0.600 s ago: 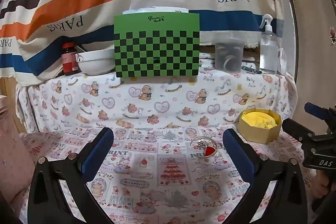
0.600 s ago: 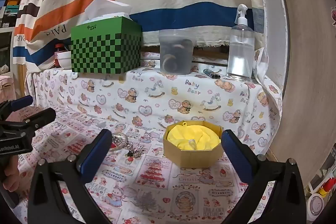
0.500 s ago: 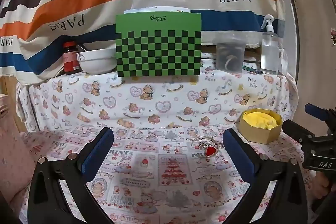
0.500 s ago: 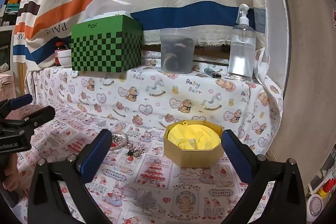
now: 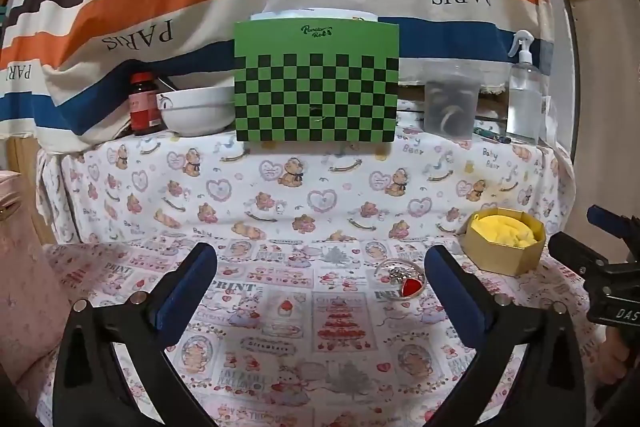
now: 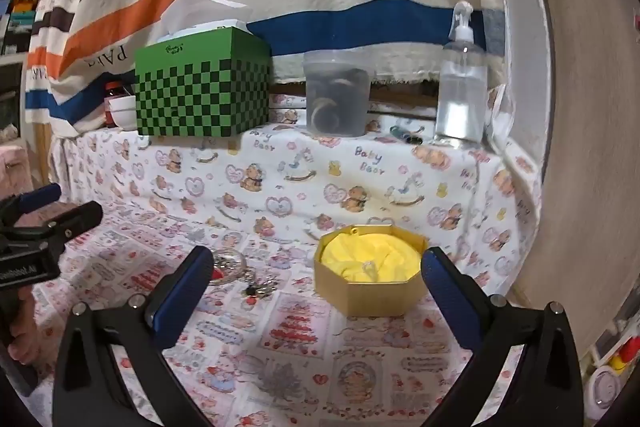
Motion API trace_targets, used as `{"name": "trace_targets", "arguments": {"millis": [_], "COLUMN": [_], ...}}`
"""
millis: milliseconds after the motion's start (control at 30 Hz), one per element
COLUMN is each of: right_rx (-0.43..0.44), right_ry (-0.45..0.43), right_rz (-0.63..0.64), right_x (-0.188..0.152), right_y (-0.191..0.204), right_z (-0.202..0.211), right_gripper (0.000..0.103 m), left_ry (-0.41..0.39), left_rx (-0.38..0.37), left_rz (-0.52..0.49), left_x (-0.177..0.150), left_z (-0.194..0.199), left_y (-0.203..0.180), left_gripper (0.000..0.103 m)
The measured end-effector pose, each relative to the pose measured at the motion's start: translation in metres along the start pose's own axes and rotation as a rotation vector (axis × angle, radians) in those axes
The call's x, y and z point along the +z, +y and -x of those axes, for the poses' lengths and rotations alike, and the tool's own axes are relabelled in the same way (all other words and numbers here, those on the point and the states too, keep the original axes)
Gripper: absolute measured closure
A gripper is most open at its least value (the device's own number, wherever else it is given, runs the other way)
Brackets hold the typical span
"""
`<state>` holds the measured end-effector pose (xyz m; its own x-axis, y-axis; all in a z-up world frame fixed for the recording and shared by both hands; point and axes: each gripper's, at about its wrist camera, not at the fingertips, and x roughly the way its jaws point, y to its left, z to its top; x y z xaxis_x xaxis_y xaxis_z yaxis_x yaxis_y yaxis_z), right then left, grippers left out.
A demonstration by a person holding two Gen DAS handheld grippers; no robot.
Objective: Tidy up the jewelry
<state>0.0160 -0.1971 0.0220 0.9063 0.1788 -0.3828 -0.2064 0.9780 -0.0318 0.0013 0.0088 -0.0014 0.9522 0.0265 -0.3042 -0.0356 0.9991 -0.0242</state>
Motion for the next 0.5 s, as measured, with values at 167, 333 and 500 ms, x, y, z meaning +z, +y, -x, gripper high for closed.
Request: {"name": "trace_targets", "arguments": {"millis": [167, 333, 500], "right_rx": [-0.002, -0.005, 0.001], "right_ry": [0.002, 0.0, 0.006], "right_rz": [0.01, 0.017, 0.008], "right_x": [0.0001, 0.0007, 0.0022], "right_y": [0.0041, 0.0046, 0.0033], "right_z": [-0.0042, -0.0035, -0.0035], "right_gripper": [0.0, 0.0, 0.0], "left_ry": [0.0, -0.001, 0.009], "left_rx": [-0.004, 0.0, 0.011], "left_rz": [-0.011, -0.015, -0.013], "left_x": [0.0018, 0.0023, 0.0027], "left_z": [0.0002, 0.0001, -0.0017], "left_y": [-0.0007, -0.0012, -0.0012], "left_gripper": [0.0, 0.0, 0.0]}}
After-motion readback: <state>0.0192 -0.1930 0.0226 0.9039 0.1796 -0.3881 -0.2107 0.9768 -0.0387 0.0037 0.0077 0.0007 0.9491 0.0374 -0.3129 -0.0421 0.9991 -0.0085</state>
